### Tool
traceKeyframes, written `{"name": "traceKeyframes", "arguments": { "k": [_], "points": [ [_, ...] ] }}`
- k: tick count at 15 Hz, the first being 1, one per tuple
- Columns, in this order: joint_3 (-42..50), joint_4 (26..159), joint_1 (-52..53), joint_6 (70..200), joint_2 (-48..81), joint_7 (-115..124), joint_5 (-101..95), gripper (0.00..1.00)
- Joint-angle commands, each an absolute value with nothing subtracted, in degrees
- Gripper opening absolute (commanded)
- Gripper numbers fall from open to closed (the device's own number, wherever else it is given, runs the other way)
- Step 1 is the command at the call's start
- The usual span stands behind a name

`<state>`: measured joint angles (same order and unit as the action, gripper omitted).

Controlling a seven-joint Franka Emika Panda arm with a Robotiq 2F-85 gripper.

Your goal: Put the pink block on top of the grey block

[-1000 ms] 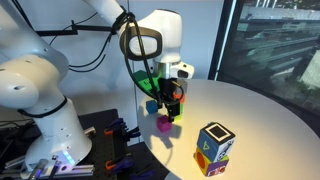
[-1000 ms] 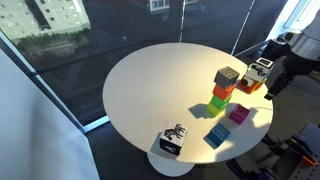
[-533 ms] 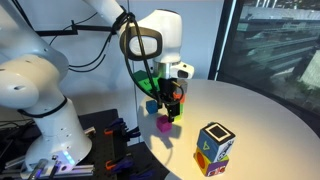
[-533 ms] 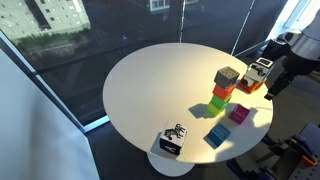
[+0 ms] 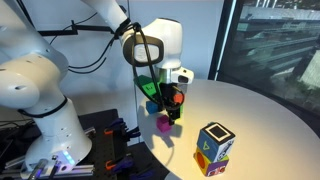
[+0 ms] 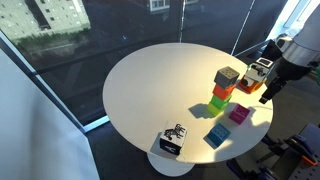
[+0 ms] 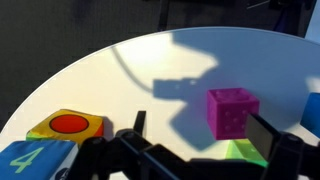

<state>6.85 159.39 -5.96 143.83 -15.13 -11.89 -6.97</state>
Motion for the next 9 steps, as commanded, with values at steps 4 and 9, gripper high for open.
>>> {"name": "traceKeyframes", "arguments": {
  "k": [4,9],
  "points": [
    [4.89,159.36,-4.26,149.53,-10.12,-9.51,-6.75,1.00],
    [3.78,159.35,-3.09,150.76,-7.49,-7.12,-5.29,1.00]
  ]
}}
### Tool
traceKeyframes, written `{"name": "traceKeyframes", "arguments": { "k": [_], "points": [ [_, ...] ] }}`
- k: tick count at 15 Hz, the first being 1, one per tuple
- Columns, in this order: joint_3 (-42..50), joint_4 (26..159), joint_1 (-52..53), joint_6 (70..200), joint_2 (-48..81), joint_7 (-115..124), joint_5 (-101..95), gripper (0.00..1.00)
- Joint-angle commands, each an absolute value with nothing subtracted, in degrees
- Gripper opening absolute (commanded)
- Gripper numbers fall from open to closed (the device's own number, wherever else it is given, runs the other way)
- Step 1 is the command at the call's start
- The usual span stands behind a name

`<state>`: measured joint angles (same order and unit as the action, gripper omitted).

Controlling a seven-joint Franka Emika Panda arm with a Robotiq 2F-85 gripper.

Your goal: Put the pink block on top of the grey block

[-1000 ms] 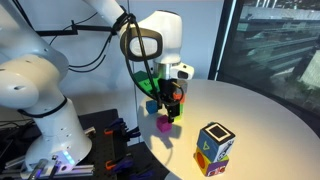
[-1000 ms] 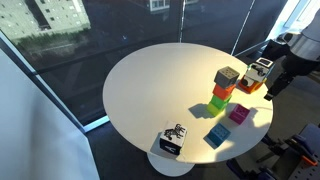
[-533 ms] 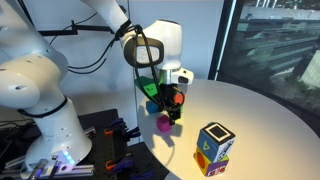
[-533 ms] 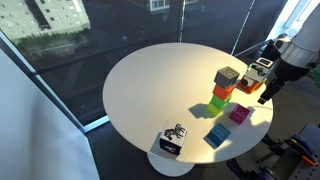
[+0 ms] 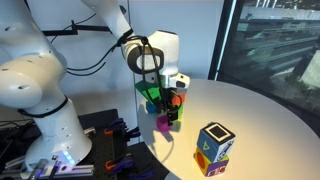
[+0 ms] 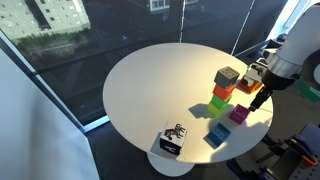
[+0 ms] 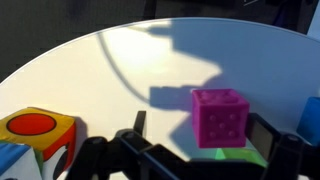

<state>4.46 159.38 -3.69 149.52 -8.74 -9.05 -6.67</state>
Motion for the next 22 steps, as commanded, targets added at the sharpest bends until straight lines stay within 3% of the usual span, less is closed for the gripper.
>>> {"name": "traceKeyframes", "arguments": {
  "k": [1,18,19,20,22],
  "points": [
    [3.61,159.35,-3.02,150.86,-7.12,-6.50,-4.89,1.00],
    [2.40,159.32,-2.02,160.38,0.61,-6.35,-1.72,1.00],
    [2.32,159.31,-2.00,160.99,1.04,-6.35,-1.65,0.75],
    [2.30,159.31,-2.03,161.59,1.38,-6.22,-1.94,0.73],
    [2.23,159.30,-2.06,162.39,1.73,-5.97,-2.39,0.56]
  ]
}}
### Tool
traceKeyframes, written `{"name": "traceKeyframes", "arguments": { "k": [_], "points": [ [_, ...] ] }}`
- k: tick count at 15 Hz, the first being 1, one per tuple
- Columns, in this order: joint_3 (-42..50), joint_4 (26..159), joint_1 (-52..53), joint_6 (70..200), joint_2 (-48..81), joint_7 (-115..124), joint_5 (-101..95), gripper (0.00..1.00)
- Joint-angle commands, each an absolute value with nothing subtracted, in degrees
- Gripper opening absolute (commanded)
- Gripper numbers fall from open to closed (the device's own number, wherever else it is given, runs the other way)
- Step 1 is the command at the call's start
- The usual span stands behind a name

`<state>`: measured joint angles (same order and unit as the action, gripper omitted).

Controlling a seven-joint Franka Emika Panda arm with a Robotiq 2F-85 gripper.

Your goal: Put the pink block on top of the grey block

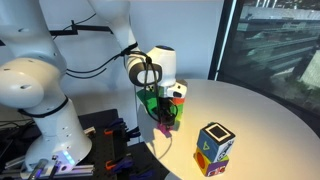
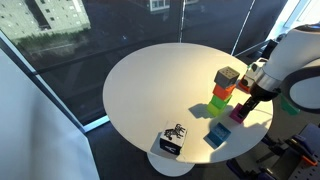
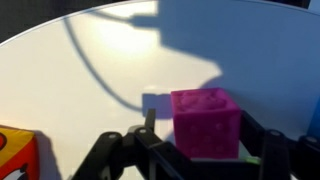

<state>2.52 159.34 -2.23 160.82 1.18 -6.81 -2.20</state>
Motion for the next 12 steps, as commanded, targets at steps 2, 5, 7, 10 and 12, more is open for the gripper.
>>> {"name": "traceKeyframes", "arguments": {
  "k": [2,5,7,10,12],
  "points": [
    [2.27,159.28,-2.20,161.81,1.17,-6.34,-2.30,0.41],
    [2.55,159.13,-2.63,158.97,-0.76,-7.80,-1.48,0.32],
    [2.75,159.04,-2.82,156.46,-2.32,-8.87,-0.92,0.32],
    [3.30,158.73,-3.10,151.99,-5.25,-8.93,-1.56,0.32],
    [3.71,159.19,-3.29,149.48,-7.99,-8.59,-2.01,0.32]
  ]
}}
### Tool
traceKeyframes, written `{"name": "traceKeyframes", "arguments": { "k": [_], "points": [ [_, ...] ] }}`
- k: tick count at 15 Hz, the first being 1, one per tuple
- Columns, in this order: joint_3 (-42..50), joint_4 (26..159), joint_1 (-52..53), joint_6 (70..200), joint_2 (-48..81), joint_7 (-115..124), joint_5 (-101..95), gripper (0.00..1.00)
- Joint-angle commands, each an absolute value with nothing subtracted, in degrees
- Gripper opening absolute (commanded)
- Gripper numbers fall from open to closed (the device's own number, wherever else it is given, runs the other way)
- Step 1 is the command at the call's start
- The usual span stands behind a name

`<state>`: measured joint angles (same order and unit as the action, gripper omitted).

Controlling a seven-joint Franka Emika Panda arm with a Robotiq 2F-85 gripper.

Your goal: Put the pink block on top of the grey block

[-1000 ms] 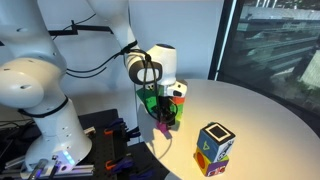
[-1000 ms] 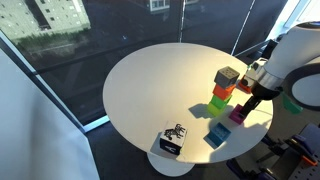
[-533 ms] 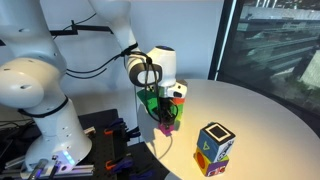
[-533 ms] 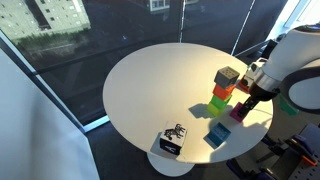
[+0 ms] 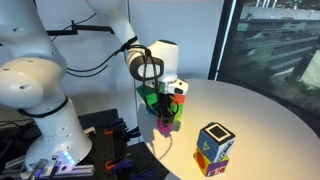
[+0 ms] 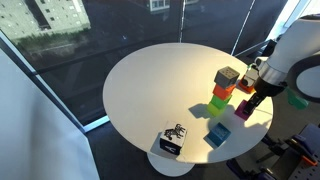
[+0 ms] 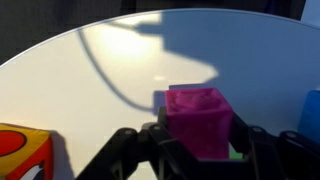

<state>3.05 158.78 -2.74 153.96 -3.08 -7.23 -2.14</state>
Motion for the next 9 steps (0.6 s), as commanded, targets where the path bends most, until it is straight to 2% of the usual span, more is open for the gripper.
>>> {"name": "traceKeyframes", "arguments": {
  "k": [1,9],
  "points": [
    [3.91,159.11,-3.42,148.09,-9.16,-8.24,-2.42,0.32],
    [4.09,158.95,-4.11,141.08,-18.37,-6.68,-3.43,0.32]
  ]
}}
